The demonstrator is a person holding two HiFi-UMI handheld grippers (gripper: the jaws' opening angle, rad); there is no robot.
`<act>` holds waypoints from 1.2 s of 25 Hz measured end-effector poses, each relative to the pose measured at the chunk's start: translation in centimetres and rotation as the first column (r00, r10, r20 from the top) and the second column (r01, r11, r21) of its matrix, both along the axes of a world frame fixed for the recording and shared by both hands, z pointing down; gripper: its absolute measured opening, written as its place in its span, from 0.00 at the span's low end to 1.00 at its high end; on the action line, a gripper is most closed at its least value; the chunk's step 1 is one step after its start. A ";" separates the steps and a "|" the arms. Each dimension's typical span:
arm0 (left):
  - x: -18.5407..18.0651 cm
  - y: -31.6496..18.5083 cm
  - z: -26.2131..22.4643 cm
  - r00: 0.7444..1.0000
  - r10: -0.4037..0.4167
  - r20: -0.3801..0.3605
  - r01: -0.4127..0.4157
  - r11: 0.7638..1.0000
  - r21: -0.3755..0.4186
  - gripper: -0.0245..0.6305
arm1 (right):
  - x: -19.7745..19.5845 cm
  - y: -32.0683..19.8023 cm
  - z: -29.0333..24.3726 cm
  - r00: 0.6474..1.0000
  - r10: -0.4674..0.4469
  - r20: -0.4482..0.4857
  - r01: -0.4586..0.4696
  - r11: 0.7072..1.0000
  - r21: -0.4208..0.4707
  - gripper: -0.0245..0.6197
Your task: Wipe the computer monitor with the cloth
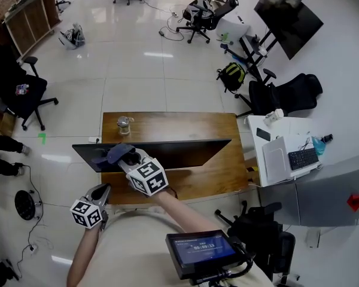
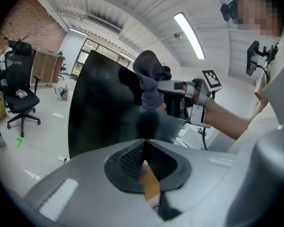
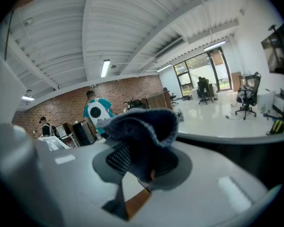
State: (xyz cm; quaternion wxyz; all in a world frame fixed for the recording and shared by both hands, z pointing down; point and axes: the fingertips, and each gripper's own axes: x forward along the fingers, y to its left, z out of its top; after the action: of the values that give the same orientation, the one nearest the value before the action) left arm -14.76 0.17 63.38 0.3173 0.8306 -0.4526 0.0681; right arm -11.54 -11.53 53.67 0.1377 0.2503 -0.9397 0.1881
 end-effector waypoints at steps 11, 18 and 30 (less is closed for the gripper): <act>4.6 -0.3 -0.5 0.999 0.018 0.043 -0.018 1.000 0.003 0.02 | 6.7 -1.0 0.1 0.999 0.043 0.020 -0.043 0.999 0.002 0.19; 7.6 -0.5 -0.9 0.999 -0.016 0.038 0.016 1.000 0.011 0.02 | 11.5 -1.8 0.4 0.998 0.059 0.013 -0.059 0.998 0.009 0.19; 9.7 1.4 0.0 0.994 -0.113 0.012 0.113 0.994 0.000 0.02 | 19.7 -3.2 1.5 0.993 0.119 -0.026 -0.118 0.993 0.017 0.19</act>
State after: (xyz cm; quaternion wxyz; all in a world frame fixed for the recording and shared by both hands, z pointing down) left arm -5.04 1.59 63.35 0.3182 0.8032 -0.5005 0.0550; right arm 8.20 -14.69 55.14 0.1369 0.3093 -0.9227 0.1851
